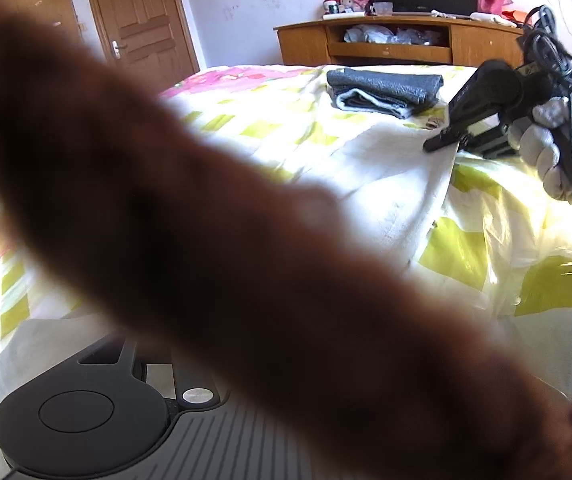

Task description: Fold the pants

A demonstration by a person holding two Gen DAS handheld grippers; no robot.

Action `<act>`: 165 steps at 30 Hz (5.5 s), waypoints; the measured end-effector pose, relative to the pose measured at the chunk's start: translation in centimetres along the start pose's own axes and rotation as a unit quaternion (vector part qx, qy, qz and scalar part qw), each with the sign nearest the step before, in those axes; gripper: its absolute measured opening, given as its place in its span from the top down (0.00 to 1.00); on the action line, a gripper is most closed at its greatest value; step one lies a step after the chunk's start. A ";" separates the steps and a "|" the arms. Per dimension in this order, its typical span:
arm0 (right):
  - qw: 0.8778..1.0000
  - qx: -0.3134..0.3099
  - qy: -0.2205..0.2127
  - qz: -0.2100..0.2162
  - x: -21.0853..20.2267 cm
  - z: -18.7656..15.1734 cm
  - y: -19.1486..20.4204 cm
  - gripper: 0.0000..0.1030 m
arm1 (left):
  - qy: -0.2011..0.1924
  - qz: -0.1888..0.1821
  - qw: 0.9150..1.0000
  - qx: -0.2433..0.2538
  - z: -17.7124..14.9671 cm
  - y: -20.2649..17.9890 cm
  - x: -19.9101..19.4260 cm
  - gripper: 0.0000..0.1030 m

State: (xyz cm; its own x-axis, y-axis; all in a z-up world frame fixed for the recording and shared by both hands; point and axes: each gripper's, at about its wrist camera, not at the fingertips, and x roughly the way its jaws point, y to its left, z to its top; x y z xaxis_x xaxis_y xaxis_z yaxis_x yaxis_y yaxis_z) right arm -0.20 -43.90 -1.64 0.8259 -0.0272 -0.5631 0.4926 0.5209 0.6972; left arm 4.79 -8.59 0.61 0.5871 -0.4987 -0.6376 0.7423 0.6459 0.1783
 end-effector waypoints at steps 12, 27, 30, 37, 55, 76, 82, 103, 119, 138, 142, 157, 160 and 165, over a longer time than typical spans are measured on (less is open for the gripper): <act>0.962 -0.228 -0.004 -0.147 -6.9 -2.7 4.5 0.70 | 0.009 0.000 0.999 -0.041 -3.6 2.0 -1.6 0.47; 0.811 -0.474 0.304 0.158 13.1 -16.6 23.5 0.65 | -0.014 0.075 0.992 -0.100 -6.5 7.9 -2.6 0.47; 0.787 -0.481 0.353 0.153 15.7 -17.5 23.2 0.65 | -0.015 0.072 0.990 -0.121 -7.3 8.9 -2.1 0.47; 0.774 -0.497 0.360 0.154 14.7 -17.3 24.2 0.80 | -0.033 0.055 0.985 -0.158 -8.3 10.0 -1.9 0.47; 0.827 -0.514 0.210 0.093 8.9 -15.7 23.9 0.74 | -0.017 0.086 0.986 -0.145 -9.0 10.3 -2.8 0.45; 0.978 -0.174 0.098 -0.061 -3.8 -6.1 2.8 0.64 | 0.048 0.056 0.995 -0.074 -6.3 5.2 -1.4 0.43; 0.996 -0.061 0.067 -0.014 -2.6 -4.6 -0.4 0.60 | 0.056 0.058 0.995 -0.056 -4.5 4.0 -0.8 0.43; 0.993 -0.040 -0.055 0.096 -0.2 -0.7 3.5 0.79 | 0.025 0.016 0.999 -0.025 0.6 -0.2 3.5 0.43; 0.979 -0.168 -0.083 0.078 -0.5 -2.4 9.6 0.79 | 0.046 0.013 0.999 -0.021 1.2 -0.4 4.2 0.42; 0.625 -0.766 0.027 0.151 4.4 -38.5 26.9 0.79 | 0.060 0.225 0.956 -0.180 -13.9 15.4 -12.9 0.40; 0.616 -0.775 0.035 0.137 4.2 -39.2 26.8 0.78 | 0.042 0.206 0.956 -0.204 -15.3 15.7 -13.4 0.40; 0.738 -0.657 0.031 0.149 2.3 -34.8 34.2 0.82 | 0.015 0.188 0.961 -0.200 -16.6 16.3 -13.1 0.40; 0.717 -0.670 -0.010 0.193 0.9 -36.7 36.4 0.82 | 0.020 0.179 0.960 -0.213 -17.3 16.2 -13.0 0.40; 0.637 -0.728 0.027 0.253 1.3 -43.9 36.5 0.82 | 0.018 0.167 0.960 -0.223 -17.8 15.9 -13.4 0.40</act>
State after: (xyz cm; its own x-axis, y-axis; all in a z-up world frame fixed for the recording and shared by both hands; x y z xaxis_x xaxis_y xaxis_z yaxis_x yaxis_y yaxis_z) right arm 6.85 12.51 3.65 0.7487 0.4665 -0.4709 -0.6404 0.6924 -0.3323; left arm 2.97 18.67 -1.38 0.7507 -0.2052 -0.6280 0.2970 0.9539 0.0432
